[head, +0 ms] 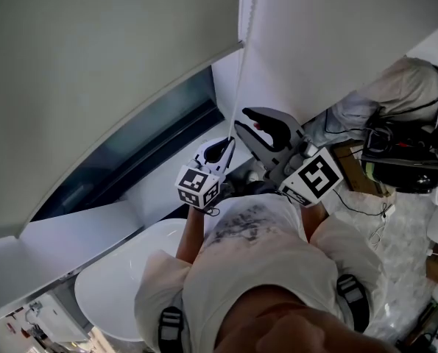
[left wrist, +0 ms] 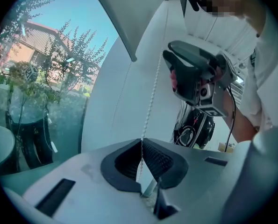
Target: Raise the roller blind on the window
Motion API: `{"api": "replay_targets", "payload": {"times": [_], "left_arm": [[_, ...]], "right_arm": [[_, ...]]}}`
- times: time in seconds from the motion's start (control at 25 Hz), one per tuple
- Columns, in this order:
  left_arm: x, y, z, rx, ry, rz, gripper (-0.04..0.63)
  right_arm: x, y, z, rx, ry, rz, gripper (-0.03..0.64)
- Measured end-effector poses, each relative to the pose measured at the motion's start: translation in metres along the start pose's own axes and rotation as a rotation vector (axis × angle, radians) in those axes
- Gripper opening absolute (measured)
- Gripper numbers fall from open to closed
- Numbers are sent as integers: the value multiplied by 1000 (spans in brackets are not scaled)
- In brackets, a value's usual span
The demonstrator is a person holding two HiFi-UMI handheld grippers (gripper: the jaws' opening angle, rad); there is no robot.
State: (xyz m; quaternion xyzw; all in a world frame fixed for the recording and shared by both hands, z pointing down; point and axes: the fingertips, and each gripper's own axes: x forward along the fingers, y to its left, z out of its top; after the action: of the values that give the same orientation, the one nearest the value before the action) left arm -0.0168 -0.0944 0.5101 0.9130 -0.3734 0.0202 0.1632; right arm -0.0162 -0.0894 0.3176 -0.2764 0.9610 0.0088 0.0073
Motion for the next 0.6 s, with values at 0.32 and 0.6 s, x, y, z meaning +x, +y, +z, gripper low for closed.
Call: {"api": "replay_targets", "payload": {"times": [0.32,0.6], "left_arm": [[18,-11,1,3,0,-6,13],[16,3,-9,4,1,-6,14]], "right_arm": [[5,-20,54,-41,-106,-2,137],[16,-22,49,10,-108,-12,64]]}}
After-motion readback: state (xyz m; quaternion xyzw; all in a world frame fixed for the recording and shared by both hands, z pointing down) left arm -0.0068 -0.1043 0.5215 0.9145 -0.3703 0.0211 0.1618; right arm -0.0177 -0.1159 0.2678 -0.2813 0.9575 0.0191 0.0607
